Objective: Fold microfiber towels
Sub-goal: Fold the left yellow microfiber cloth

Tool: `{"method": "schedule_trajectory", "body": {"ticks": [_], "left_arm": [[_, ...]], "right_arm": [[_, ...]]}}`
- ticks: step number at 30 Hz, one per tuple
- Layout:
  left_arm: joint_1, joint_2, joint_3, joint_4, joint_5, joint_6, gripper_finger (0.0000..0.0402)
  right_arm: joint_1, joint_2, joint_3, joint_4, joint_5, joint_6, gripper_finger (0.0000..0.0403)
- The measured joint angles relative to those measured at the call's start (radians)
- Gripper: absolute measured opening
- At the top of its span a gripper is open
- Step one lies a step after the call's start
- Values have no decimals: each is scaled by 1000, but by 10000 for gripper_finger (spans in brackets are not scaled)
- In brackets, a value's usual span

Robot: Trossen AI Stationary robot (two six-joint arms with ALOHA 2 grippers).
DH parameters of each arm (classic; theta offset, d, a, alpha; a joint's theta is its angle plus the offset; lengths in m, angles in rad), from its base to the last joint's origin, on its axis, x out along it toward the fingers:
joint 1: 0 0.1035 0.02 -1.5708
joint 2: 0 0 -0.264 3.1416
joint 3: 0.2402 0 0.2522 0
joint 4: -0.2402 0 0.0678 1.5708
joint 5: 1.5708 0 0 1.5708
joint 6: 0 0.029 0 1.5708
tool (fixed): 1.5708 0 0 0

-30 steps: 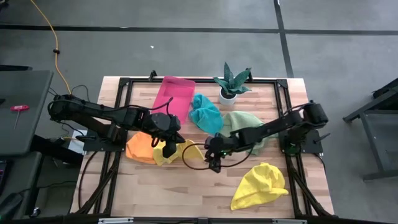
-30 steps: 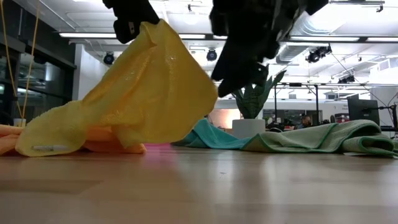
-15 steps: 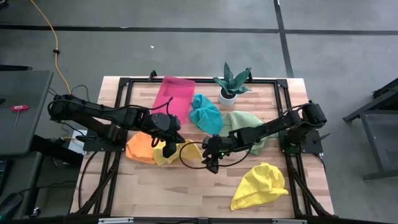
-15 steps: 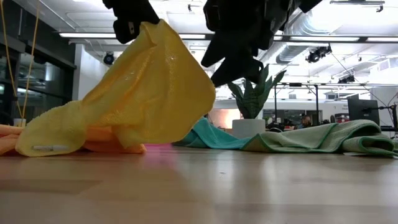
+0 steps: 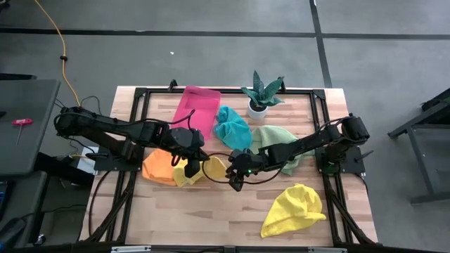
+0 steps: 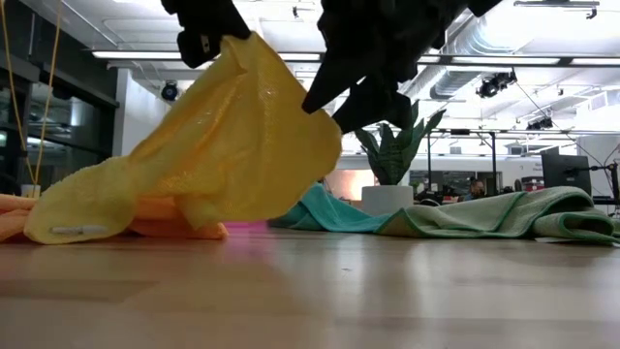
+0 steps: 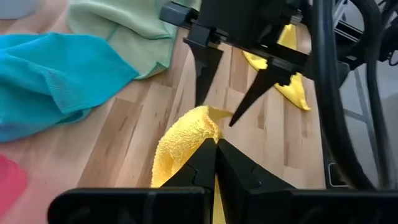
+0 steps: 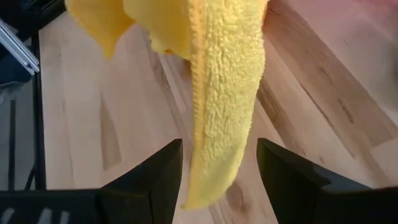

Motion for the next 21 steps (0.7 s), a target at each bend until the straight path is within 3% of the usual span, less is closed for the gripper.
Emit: {"method": "schedule_trajectory", "body": {"ticks": [12,16,21], "left_arm": [[0,0,0,49,-17,0,0],[0,0,0,49,-17,0,0],[0,0,0,50,-16,-15,0]], "right_arm": [[0,17,0,-51,37,105,184],[0,17,0,-79,37,105,133],[0,8,-1,-136,17,100,20]]}}
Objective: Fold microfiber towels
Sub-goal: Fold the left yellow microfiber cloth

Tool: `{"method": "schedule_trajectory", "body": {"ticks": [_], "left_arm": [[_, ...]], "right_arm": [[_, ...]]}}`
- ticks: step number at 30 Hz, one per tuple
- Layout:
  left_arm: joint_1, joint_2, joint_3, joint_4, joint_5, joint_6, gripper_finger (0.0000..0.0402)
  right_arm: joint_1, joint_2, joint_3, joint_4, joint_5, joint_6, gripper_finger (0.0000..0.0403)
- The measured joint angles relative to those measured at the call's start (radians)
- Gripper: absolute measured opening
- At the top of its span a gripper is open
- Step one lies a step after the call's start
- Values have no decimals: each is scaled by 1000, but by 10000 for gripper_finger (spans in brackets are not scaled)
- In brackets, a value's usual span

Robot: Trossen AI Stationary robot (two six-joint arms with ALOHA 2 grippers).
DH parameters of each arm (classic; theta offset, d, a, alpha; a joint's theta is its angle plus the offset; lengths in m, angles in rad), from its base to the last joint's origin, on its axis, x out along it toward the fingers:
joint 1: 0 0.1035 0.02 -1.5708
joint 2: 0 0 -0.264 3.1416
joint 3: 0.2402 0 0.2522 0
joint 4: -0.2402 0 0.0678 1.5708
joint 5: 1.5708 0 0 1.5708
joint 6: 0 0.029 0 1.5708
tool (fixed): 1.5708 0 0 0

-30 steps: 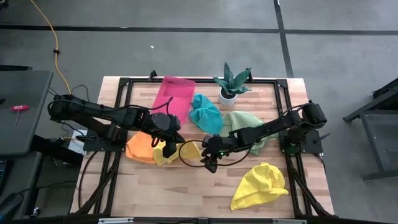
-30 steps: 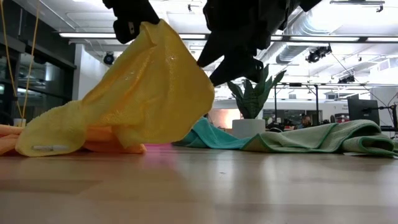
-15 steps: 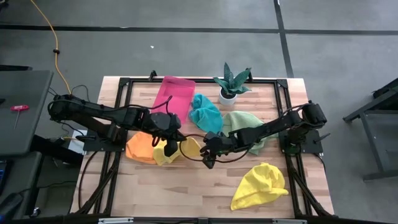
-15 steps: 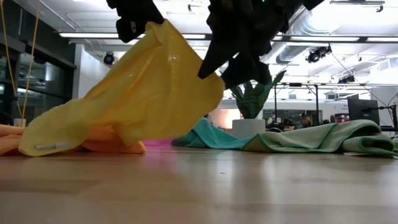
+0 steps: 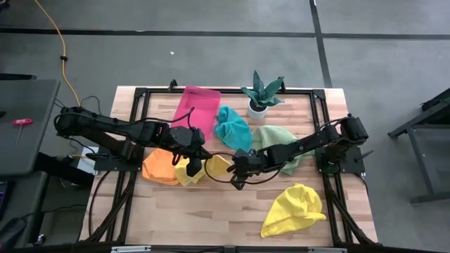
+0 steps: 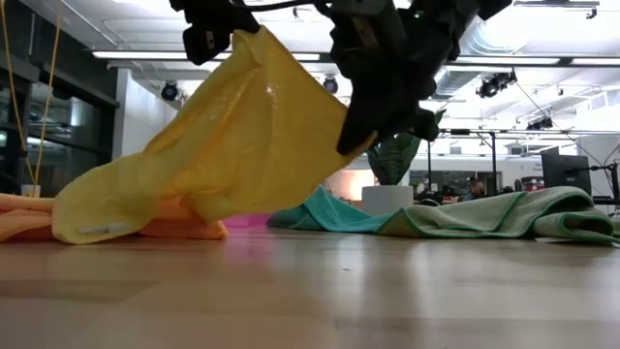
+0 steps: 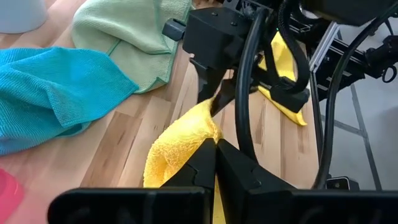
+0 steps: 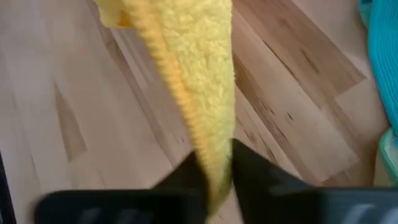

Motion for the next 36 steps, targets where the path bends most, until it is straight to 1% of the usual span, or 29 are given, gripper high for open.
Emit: {"method": "schedule_trajectory", "body": {"ticks": [1,3,6,10,13,15,18,20,24,26,29,32,34,36], "left_arm": [[0,0,0,0,0,0,0],[0,0,0,0,0,0,2],[0,0,0,-4,1,16,18],[0,0,0,-48,-5,24,63],[0,0,-1,-101,-15,27,102],[-4,0,-17,-108,-23,26,126],[-19,0,-63,-81,-39,13,153],[-38,0,-105,-3,-53,-8,165],[-91,0,-194,181,-84,-55,173],[-118,2,-227,239,-107,-83,173],[-156,4,-251,247,-142,-115,168],[-196,3,-251,249,-167,-107,160],[-220,3,-251,253,-196,-97,155],[-240,3,-251,254,-247,-86,150]], "right_arm": [[-1,-7,0,-2,0,-10,11],[-4,-21,0,-4,0,-14,15],[-12,-43,0,-13,-2,-20,5],[-26,-64,0,-23,-8,-25,4],[-37,-74,0,-31,-40,-25,2],[-44,-75,0,-28,-64,-14,1],[-60,-74,0,-32,-117,15,1],[-73,-74,0,-34,-136,33,1],[-106,-74,0,-23,-181,61,0],[-119,-74,0,-3,-211,61,0],[-131,-77,0,35,-248,62,0],[-156,-78,0,83,-278,96,0],[-186,-78,0,112,-274,118,0],[-219,-77,0,139,-253,142,0]]}}
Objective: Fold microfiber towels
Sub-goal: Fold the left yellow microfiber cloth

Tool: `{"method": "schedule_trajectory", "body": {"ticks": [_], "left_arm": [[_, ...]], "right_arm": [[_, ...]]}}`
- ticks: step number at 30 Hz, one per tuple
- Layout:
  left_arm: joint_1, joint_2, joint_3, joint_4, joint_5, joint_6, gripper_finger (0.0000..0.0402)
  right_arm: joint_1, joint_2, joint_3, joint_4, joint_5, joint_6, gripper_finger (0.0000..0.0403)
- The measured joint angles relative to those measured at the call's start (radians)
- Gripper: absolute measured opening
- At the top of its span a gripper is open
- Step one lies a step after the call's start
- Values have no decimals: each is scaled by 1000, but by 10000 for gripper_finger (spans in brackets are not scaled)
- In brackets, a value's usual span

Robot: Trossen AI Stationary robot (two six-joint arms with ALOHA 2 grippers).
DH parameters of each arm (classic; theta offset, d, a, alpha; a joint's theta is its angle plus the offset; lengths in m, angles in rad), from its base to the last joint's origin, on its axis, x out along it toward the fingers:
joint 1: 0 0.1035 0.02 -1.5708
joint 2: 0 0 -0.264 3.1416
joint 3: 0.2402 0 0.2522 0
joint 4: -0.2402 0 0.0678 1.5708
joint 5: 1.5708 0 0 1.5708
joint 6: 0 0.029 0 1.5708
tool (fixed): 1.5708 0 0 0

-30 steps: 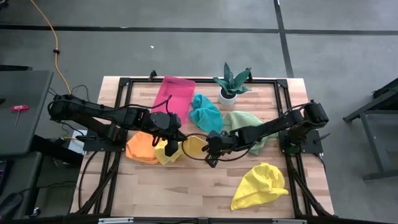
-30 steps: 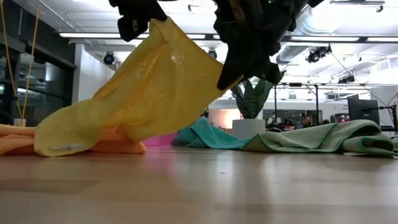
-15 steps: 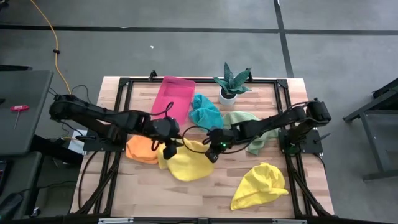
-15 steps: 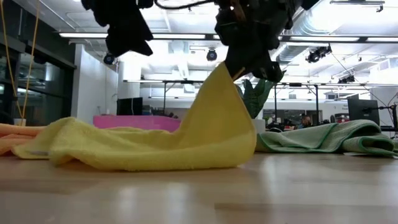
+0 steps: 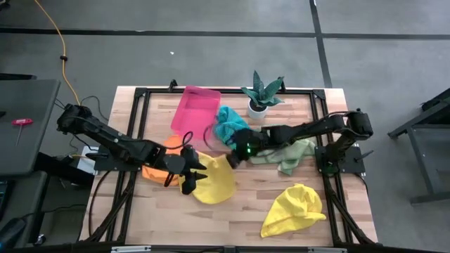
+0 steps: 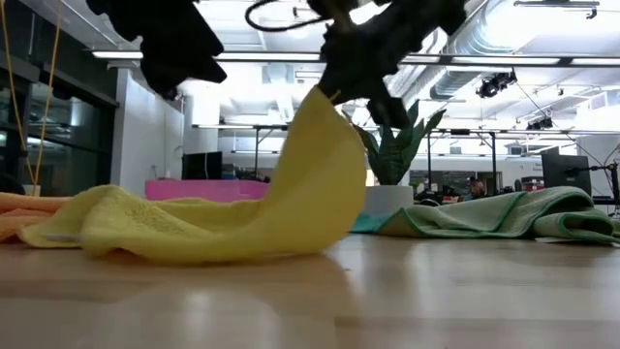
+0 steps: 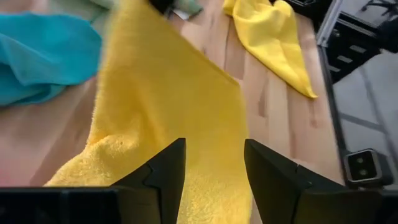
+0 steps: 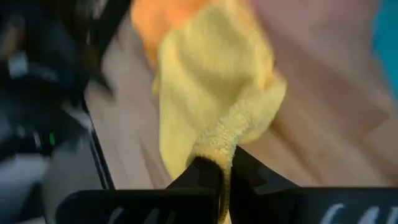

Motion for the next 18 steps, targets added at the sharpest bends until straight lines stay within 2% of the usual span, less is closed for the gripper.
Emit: {"method": "schedule_trajectory", "body": {"ticks": [4,7,13,18], "left_arm": [[-23,9,0,2,-140,8,140],[-22,52,1,16,-195,8,134],[-22,250,20,239,-147,87,131],[-20,441,126,271,-140,229,129]], "right_arm": [[-50,2,0,13,40,54,0],[-66,3,0,12,52,49,0],[-68,3,0,13,55,50,0],[-65,3,0,13,56,64,0]]}}
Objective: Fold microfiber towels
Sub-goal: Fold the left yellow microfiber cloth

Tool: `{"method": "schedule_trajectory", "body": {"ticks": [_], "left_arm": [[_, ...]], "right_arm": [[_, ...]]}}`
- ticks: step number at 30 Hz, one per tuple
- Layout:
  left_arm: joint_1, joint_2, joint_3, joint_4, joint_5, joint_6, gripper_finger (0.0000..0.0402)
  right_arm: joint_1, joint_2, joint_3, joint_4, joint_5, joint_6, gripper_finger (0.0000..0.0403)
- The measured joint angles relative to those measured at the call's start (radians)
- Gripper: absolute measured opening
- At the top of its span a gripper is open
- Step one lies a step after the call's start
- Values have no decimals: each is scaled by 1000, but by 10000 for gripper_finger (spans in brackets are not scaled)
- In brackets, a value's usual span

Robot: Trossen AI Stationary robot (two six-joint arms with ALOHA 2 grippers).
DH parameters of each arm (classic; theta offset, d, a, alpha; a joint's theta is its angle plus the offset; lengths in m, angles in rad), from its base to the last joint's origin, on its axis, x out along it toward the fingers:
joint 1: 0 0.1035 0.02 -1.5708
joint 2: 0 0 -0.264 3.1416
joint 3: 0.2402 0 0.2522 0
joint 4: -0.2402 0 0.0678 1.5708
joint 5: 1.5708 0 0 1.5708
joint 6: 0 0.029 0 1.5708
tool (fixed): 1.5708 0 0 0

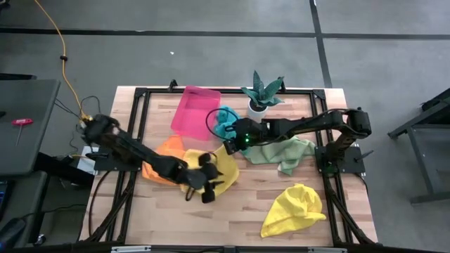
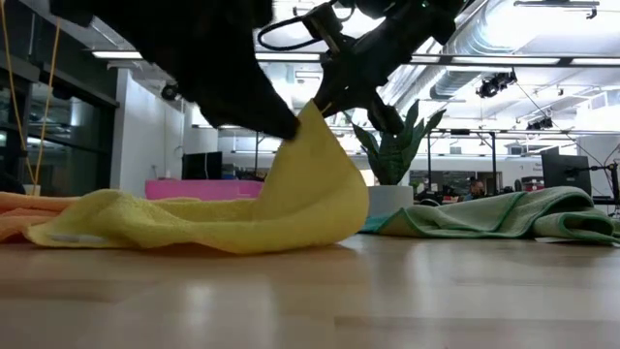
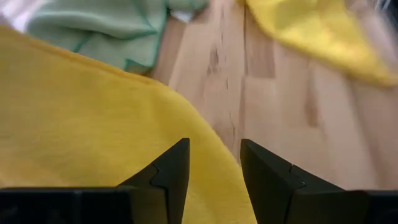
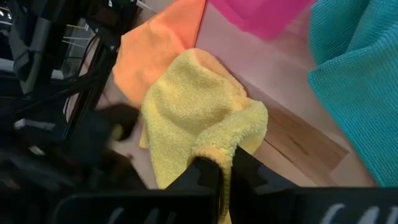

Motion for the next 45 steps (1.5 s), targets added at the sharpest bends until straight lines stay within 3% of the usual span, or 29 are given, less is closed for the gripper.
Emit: {"method": "schedule_trajectory", "body": {"ticks": [3,8,10,15,20,24,32,45], "left_arm": [[7,100,62,-9,5,53,110],[15,195,105,-43,47,50,23],[18,206,108,-104,57,5,8],[16,175,111,-340,44,-38,4],[15,128,105,-523,16,14,1],[24,80,103,-557,13,52,1],[39,11,103,-528,71,171,0],[69,-4,143,-350,336,224,1]], "right_arm": [[0,0,0,0,0,4,0],[0,0,0,0,0,4,0],[0,0,0,-3,-9,4,0],[7,0,0,-17,-49,-24,0],[40,0,0,-139,-82,-47,0],[86,0,-2,-280,-82,-48,0],[184,1,-98,-319,-74,64,0],[237,1,-159,-239,-68,188,0]]}}
